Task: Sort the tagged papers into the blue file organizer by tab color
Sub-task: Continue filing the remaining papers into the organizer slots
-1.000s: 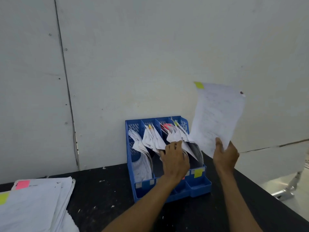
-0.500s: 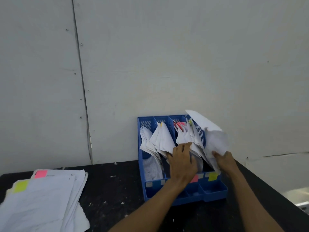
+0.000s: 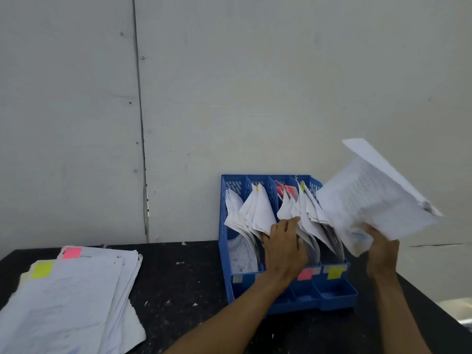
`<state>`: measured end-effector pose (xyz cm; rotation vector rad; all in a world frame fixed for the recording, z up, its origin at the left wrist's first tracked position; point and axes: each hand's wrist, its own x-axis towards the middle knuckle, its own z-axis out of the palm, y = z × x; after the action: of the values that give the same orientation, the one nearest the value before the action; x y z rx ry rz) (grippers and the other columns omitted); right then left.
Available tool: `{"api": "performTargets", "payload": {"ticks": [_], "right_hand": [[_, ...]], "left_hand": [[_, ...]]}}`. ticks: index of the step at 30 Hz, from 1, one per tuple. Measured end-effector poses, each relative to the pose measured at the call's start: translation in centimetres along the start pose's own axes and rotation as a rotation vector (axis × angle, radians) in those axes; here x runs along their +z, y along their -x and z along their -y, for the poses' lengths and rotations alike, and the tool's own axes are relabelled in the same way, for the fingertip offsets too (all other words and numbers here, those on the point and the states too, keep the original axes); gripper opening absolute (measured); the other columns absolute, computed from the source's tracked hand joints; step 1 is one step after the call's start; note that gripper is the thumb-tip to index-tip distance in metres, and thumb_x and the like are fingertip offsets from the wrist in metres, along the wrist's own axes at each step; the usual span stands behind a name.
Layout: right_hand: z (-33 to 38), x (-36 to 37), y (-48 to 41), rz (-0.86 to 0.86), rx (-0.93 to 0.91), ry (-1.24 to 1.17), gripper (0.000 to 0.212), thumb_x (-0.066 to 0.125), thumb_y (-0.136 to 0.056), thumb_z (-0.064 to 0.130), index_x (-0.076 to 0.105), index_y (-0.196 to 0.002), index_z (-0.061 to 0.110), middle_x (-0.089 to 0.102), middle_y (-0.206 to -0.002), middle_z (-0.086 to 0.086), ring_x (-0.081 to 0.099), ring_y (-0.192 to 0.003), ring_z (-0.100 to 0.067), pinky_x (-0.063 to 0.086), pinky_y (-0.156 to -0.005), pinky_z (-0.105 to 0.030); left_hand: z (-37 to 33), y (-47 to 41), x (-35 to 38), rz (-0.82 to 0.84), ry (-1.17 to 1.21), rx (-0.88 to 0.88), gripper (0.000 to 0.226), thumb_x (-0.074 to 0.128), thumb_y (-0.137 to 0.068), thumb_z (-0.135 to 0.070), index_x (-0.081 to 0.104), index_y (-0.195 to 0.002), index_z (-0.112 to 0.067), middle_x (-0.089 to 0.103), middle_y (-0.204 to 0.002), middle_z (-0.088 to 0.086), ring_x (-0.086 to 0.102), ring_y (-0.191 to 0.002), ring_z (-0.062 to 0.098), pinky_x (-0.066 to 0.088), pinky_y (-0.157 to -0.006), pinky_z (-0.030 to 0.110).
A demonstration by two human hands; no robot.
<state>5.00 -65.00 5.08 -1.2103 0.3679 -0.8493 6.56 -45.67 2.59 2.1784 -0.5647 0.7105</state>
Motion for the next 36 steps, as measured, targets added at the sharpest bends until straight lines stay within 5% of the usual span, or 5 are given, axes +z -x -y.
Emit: {"api": "performTargets", "payload": {"ticks": [6, 12, 15, 30, 36], "right_hand": [[-0.6, 0.4, -0.2, 0.034, -0.062, 0.301, 0.068, 0.064, -0.088, 0.04, 0.044, -0.136, -0.003, 0.049, -0.137, -0.014, 0.048, -0.124, -0.03, 0.037, -0.101, -0.035], [-0.1, 1.7, 1.1, -0.067, -0.215, 0.699, 0.056, 0.044, -0.101, 0.031, 0.049, -0.116, -0.023, 0.052, -0.118, -0.042, 0.05, -0.109, -0.053, 0.043, -0.092, -0.054], [-0.9, 1.9, 1.8, 0.057, -0.334, 0.754, 0.047, 0.043, -0.099, 0.025, 0.056, -0.107, -0.02, 0.059, -0.105, -0.04, 0.057, -0.098, -0.052, 0.045, -0.085, -0.05], [0.1, 1.5, 2.4, 0.101, -0.214, 0.198, 0.042, 0.057, -0.095, 0.012, 0.049, -0.136, 0.006, 0.053, -0.131, -0.003, 0.049, -0.118, -0.017, 0.036, -0.101, -0.03], [-0.4, 1.2, 2.3, 0.084, -0.191, 0.321, 0.04, 0.056, -0.097, 0.018, 0.053, -0.13, -0.004, 0.055, -0.13, -0.017, 0.05, -0.123, -0.032, 0.034, -0.1, -0.029]], "left_hand": [[0.4, 0.0, 0.1, -0.008, 0.012, 0.004, 0.052, 0.05, -0.087, -0.021, 0.044, -0.139, -0.022, 0.052, -0.126, -0.002, 0.046, -0.114, 0.019, 0.041, -0.09, 0.043], [0.7, 0.0, 0.1, -0.021, 0.007, 0.007, 0.051, 0.05, -0.088, -0.02, 0.043, -0.138, -0.022, 0.052, -0.123, -0.003, 0.046, -0.111, 0.019, 0.042, -0.087, 0.041], [0.9, -0.2, 0.0, -0.022, 0.005, 0.007, 0.051, 0.049, -0.088, -0.021, 0.043, -0.138, -0.022, 0.051, -0.123, -0.003, 0.046, -0.11, 0.018, 0.04, -0.086, 0.04], [1.0, 0.0, 0.2, -0.01, 0.006, 0.015, 0.052, 0.048, -0.087, -0.023, 0.042, -0.139, -0.022, 0.052, -0.124, -0.002, 0.046, -0.108, 0.018, 0.046, -0.085, 0.042], [0.6, 0.1, 0.0, -0.021, 0.007, 0.016, 0.053, 0.048, -0.086, -0.022, 0.043, -0.139, -0.021, 0.051, -0.124, -0.002, 0.046, -0.109, 0.018, 0.044, -0.086, 0.041]]}}
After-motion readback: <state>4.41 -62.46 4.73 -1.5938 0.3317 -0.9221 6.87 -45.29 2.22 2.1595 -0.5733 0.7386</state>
